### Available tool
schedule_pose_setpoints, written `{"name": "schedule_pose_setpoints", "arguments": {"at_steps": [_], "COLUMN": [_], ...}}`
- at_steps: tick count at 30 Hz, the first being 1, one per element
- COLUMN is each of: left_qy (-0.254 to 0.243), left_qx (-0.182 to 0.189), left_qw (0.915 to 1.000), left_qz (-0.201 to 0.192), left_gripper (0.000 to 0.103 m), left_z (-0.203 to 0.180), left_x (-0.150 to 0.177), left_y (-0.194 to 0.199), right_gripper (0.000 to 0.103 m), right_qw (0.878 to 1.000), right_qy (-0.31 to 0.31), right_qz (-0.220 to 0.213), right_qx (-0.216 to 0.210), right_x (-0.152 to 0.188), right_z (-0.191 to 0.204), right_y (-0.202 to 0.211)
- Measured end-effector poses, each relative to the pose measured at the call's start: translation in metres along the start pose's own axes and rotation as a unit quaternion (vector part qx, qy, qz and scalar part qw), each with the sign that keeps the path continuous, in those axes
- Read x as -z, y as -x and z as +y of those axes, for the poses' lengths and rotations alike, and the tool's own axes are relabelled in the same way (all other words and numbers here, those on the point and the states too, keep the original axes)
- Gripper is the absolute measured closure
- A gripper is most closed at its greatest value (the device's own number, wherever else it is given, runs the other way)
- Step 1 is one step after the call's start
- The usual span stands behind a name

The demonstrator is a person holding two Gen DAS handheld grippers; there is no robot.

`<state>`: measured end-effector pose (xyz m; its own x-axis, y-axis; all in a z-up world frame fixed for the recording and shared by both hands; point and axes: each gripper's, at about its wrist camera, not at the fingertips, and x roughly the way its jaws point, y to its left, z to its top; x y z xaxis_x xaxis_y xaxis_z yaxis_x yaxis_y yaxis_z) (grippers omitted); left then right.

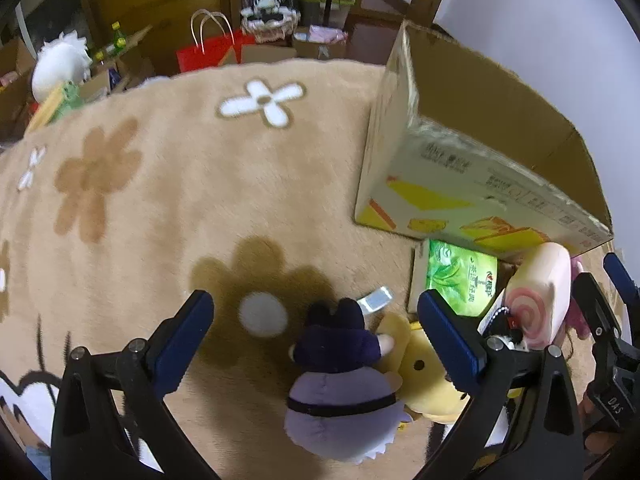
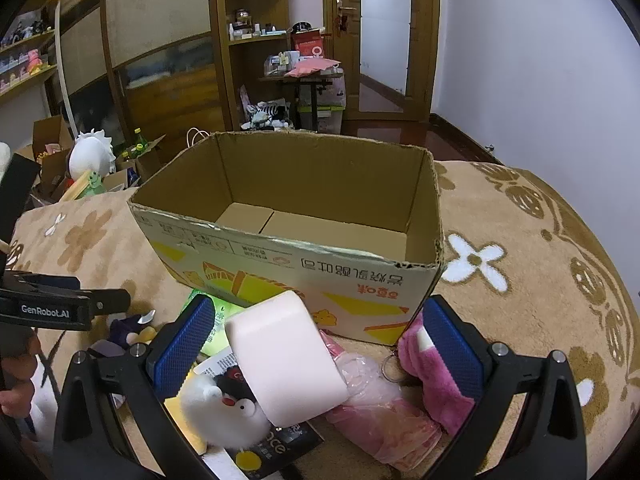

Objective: Organize soft objects
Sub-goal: 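Lower the left tool onto the purple-and-white plush while the right tool lowers onto the pink roll cushion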

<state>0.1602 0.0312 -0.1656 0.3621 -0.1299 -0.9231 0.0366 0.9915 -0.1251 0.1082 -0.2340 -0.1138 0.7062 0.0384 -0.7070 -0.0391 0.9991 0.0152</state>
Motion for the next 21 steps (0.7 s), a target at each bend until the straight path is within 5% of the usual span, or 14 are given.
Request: {"name": "schedule_pose_setpoints", "arguments": {"at_steps": [11,21], "left_qy": [0.045,0.066], "left_qx": [-0.015,0.021], "left_qw": [0.9976,0.9938], "left_qz": [0.051,0.086], "left_gripper": [0.003,0.028], "left_z": [0.018,0.025], "left_x": [0.0,-0.001], "left_y": [-0.03,-0.046], "right_gripper": [0.0,0.006], "right_qw": [1.0,0.999], "right_qy": [0.017,0.011], "right_qz": [0.002,0.024], "right_qx": [-0.005,-0.03], "right_x": [0.005,0.008], "right_z": [0.008,0.011], "right_y": [-0.004,-0.012]}}
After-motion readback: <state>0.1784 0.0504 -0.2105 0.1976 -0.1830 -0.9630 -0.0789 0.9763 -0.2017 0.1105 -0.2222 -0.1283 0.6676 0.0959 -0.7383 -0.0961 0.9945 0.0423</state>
